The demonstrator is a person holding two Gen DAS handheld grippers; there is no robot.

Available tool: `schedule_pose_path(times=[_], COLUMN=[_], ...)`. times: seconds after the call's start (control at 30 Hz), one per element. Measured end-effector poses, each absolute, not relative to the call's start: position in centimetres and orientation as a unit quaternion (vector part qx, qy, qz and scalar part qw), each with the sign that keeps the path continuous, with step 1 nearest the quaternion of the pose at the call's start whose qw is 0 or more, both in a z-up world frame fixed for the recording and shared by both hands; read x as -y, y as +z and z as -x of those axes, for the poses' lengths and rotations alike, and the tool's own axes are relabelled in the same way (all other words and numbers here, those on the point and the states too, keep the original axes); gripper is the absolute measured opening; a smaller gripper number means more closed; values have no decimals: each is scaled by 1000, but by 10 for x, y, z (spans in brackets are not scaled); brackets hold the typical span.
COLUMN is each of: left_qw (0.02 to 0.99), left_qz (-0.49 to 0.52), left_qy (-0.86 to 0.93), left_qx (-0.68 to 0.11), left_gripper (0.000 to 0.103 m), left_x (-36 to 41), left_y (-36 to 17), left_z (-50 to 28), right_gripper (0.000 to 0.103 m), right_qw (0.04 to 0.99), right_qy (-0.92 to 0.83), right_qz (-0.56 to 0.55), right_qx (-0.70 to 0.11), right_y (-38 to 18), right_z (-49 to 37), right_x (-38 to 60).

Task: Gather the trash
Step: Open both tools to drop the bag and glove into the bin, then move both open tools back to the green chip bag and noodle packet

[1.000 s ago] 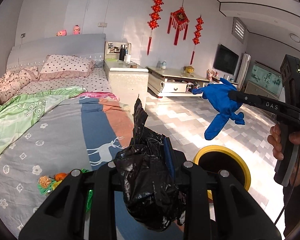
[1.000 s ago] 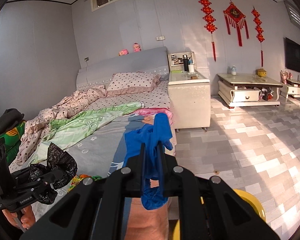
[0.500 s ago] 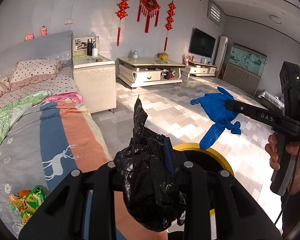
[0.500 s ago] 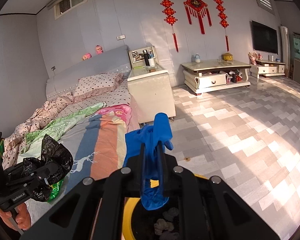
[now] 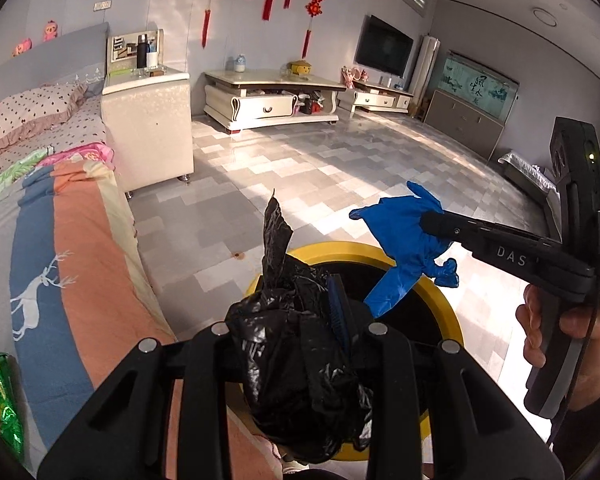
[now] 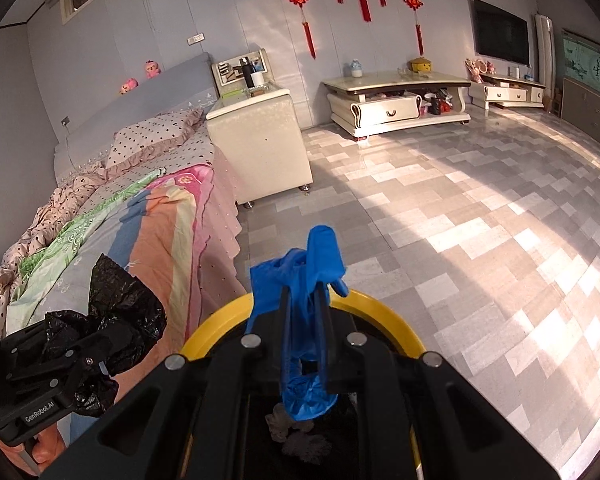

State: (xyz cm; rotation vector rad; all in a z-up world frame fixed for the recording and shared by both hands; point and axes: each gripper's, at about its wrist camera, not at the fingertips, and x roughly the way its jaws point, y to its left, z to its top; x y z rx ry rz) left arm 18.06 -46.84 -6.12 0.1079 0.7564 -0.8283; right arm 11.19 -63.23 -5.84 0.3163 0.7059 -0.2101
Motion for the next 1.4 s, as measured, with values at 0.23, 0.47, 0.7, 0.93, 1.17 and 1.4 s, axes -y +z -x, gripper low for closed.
schedule_pose_path(times=[0.23,0.47,0.7,0.93,1.17,1.4], left_qw=[833,840,856,878,902,918], left_qz=[-54,-50,-44,-42,-28,-14], left_qy=[-402,-400,-370,-319,-253,-187], left_qx=[-377,-363,-359,-353,-349,-348], left_gripper=[39,70,85,86,86,86], left_x=[483,466,429,366,278,182], left_y=[-87,-81,-76,-69,-66,-68], left_z=[-190,-195,-201,-221,-240,-250], right_gripper=[12,32,53,58,62,62], right_qw=[911,909,909,920,927,930], right_qy=[-123,-151,-158,-111,-56,11], right_qz=[-165,-158,-166,-160,-149,-121], right_qx=[-357,-356,-349,-340,-340,-346], right_y=[-80,-75,-73,-57,-38,-30], right_z=[-108,-99,-89,-95,-117,-145], right_x=[647,650,645,607,552,478])
